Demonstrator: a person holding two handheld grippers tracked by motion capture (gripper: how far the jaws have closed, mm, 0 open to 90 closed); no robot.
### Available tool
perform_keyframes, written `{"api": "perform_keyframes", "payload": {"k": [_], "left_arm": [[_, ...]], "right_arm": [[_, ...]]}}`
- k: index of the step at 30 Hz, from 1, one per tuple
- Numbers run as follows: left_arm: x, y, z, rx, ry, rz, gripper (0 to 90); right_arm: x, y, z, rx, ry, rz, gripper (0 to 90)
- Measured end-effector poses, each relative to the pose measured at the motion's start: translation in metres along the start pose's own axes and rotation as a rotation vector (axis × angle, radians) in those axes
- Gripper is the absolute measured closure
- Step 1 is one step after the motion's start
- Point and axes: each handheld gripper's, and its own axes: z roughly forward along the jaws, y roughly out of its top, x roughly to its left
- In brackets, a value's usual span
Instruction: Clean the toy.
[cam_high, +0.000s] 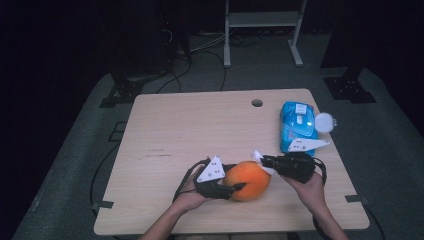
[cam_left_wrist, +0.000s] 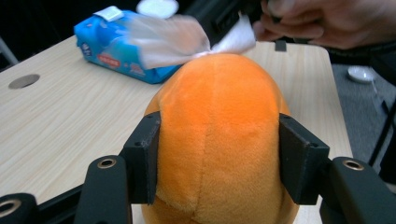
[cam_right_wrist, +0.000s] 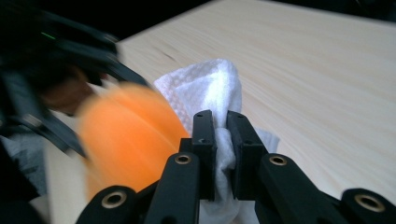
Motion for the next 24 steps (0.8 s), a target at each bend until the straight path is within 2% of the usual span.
{"api": "perform_keyframes", "payload": {"k": [1, 3, 8, 10, 13, 16, 18, 20, 22, 24], "left_arm": [[0.002, 0.000, -0.001, -0.006, 0.005, -0.012, 40.3], [0.003, 0.001, -0.003, -0.023, 0.004, -0.025, 40.4], [0.008, 0.012, -0.018, -0.082, 0.020, -0.033, 40.5], [0.008, 0.014, -0.021, -0.093, 0.029, -0.032, 40.6], [0.009, 0.015, -0.023, -0.096, 0.032, -0.039, 40.6], [0.014, 0.012, -0.024, -0.086, 0.035, -0.053, 40.6], [0.015, 0.009, -0.022, -0.058, 0.027, -0.051, 40.4], [0.014, 0.007, -0.018, -0.032, 0.026, -0.048, 39.9], [0.010, 0.005, -0.010, -0.008, 0.021, -0.030, 39.4], [0.007, 0.007, -0.007, -0.003, 0.016, -0.013, 39.0]], "right_arm": [[-0.005, -0.002, 0.000, 0.004, -0.008, 0.018, 81.4], [-0.009, -0.004, -0.001, -0.011, 0.009, 0.062, 81.4], [0.010, 0.010, -0.005, -0.095, 0.023, 0.011, 81.6], [0.007, 0.010, -0.004, -0.102, 0.038, 0.031, 81.6], [-0.001, 0.003, 0.003, -0.074, 0.048, 0.067, 81.6], [-0.008, -0.003, 0.012, -0.028, 0.052, 0.111, 81.6], [-0.008, -0.003, 0.014, -0.021, 0.050, 0.109, 81.6], [-0.004, -0.001, 0.014, -0.022, 0.054, 0.100, 81.7], [0.004, 0.004, 0.014, -0.039, 0.078, 0.085, 81.7], [0.016, 0.009, 0.015, -0.049, 0.096, 0.048, 81.6]]}}
